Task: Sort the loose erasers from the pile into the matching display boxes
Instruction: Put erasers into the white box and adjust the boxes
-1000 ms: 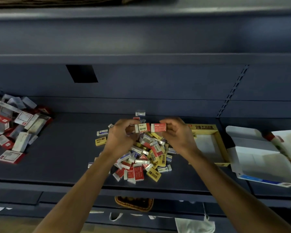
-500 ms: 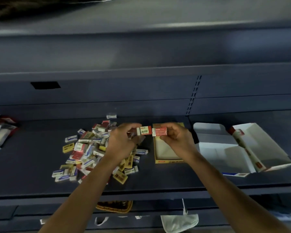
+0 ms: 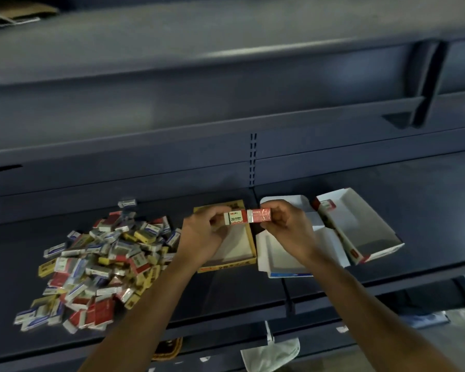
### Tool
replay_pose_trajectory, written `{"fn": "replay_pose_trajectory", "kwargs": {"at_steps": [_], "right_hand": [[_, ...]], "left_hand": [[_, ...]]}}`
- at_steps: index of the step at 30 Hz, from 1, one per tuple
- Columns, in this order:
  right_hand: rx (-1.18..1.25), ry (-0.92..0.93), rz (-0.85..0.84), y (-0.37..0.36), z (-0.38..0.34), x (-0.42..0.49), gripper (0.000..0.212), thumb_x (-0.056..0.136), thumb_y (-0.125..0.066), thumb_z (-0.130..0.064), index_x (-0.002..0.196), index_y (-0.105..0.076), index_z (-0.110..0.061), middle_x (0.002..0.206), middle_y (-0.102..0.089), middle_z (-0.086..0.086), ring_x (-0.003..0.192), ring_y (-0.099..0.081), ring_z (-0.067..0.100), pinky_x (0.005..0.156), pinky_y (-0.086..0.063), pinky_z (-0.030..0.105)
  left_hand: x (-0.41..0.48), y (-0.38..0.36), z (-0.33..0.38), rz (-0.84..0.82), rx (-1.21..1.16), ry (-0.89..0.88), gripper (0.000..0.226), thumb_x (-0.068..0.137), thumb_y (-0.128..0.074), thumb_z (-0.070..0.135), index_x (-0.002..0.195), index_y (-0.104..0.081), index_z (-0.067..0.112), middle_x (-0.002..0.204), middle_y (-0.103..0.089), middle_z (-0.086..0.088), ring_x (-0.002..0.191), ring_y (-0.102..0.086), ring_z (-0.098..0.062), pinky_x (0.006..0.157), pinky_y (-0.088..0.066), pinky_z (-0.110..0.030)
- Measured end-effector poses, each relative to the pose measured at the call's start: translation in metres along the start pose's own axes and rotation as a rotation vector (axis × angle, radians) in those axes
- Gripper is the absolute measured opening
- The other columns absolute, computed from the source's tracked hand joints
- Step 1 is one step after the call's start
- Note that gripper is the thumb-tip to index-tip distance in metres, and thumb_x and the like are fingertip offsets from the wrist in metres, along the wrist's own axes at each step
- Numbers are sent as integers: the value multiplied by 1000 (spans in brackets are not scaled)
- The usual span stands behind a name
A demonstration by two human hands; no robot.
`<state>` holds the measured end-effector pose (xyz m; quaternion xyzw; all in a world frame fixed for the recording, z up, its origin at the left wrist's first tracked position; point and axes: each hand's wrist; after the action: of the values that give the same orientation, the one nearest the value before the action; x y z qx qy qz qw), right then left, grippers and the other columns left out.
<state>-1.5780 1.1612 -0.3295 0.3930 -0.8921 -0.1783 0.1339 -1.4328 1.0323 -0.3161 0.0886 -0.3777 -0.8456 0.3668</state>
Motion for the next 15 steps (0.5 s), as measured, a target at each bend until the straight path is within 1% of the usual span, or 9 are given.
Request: {"fn": "replay_pose_trajectory", "kwargs": {"at_steps": [2,4,5,7,9,12,15], "right_hand": [[-5,-19,7,15,6,1,30,81,-69,-6,99,-60,-29,88,-67,-15,86,-63,-6,80,-50,18],[-20,-22,11,29,12,1,30,81,-68,-5,100,-61,-27,88,-66,-17,85,-63,-7,81,-50,16],[-33,-25,9,36,15,1,30,81,-68,-4,103,-61,-24,90,-66,-16,85,-62,-8,80,-50,13],[-31,-31,2,48,20,1,30,81,-68,-4,105,-62,-21,94,-67,-12,84,-61,-10,77,-47,7],[-16,-27,17,60,25,1,31,80,-69,-4,105,-62,-21,92,-68,-12,82,-61,-11,75,-46,5],[-3,-30,27,74,30,2,31,80,-70,-6,105,-64,-23,87,-67,-17,81,-62,-12,74,-46,5],[36,-18,12,84,34,2,30,80,-71,-8,105,-65,-24,87,-68,-16,84,-64,-7,77,-48,11]], "left_hand": [[4,-12,9,-10,1,-19,28,83,-69,17,110,-67,24,102,-65,14,90,-57,2,77,-38,2],[8,-25,15,-14,-10,-30,29,82,-70,15,109,-67,24,105,-67,13,94,-60,-1,86,-44,-9],[10,-30,18,-12,-12,-34,30,82,-70,14,109,-67,25,105,-67,12,95,-61,-2,86,-45,-11],[12,-40,26,0,-2,-40,30,81,-70,13,109,-67,24,104,-66,13,93,-60,-2,79,-39,0],[12,-48,34,13,-1,-42,29,82,-71,14,109,-67,23,101,-65,15,90,-58,0,73,-35,5],[10,-61,43,21,-15,-27,28,81,-72,14,108,-67,23,101,-66,13,89,-57,1,71,-36,4],[7,-73,49,41,-13,-30,29,81,-73,18,109,-67,24,103,-67,11,90,-58,1,73,-38,3]]}}
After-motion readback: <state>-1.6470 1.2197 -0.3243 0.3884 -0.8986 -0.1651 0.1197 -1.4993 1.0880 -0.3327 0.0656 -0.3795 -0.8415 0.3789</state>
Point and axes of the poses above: each hand's wrist, its own x-axis towards the middle knuckle, its own y-axis out of the back of the hand, z = x × y
